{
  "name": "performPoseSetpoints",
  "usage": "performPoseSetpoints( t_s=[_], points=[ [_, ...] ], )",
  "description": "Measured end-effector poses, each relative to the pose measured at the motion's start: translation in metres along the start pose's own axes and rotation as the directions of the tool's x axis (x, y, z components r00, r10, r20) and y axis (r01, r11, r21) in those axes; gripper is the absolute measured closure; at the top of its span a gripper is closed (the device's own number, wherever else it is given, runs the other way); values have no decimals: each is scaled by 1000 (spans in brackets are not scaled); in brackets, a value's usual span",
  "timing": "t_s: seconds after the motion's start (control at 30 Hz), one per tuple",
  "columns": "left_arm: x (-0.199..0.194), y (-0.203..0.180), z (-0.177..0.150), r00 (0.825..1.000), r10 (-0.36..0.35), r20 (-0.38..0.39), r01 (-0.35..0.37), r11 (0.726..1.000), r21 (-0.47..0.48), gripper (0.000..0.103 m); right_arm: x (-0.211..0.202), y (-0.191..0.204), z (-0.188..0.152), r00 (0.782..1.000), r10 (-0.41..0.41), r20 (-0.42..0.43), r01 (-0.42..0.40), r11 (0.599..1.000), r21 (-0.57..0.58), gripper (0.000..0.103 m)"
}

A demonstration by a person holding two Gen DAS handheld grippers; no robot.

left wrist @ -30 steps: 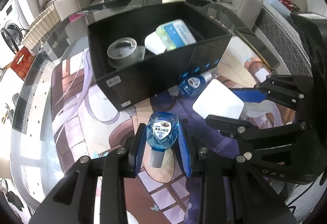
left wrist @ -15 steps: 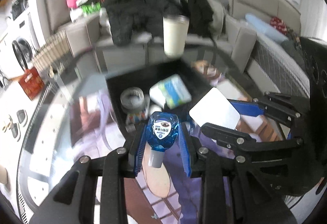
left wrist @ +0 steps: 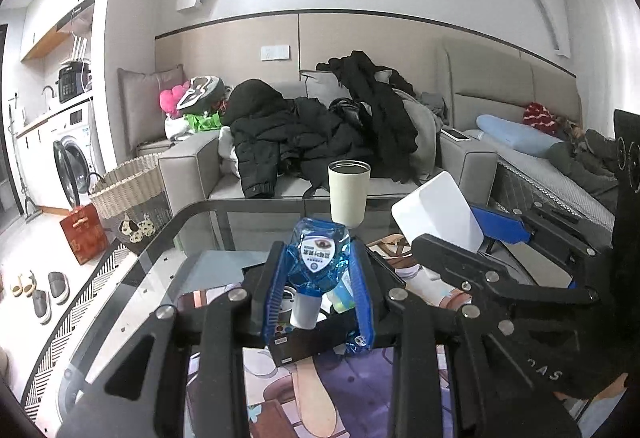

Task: Organize rigid objects
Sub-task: 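Carry the blue bottle and white charger in both grippers over the black box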

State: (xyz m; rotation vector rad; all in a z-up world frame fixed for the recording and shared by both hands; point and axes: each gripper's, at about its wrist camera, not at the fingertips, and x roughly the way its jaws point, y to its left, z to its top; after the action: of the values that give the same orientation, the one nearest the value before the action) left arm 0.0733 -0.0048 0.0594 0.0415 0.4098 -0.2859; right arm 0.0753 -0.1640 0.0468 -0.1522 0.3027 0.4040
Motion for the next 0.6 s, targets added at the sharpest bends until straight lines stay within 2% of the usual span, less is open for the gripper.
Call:
performPoseSetpoints(
  t_s=[0.33,0.6],
  points=[
    [18,5,11,1000,26,5,-26,999,-31,74,14,-2,11,1000,-3,11,3,1000,21,58],
    [48,26,30,997,55,48,-51,996,-73,74,58,-10,28,999,-28,30,27,999,40,58]
  ],
)
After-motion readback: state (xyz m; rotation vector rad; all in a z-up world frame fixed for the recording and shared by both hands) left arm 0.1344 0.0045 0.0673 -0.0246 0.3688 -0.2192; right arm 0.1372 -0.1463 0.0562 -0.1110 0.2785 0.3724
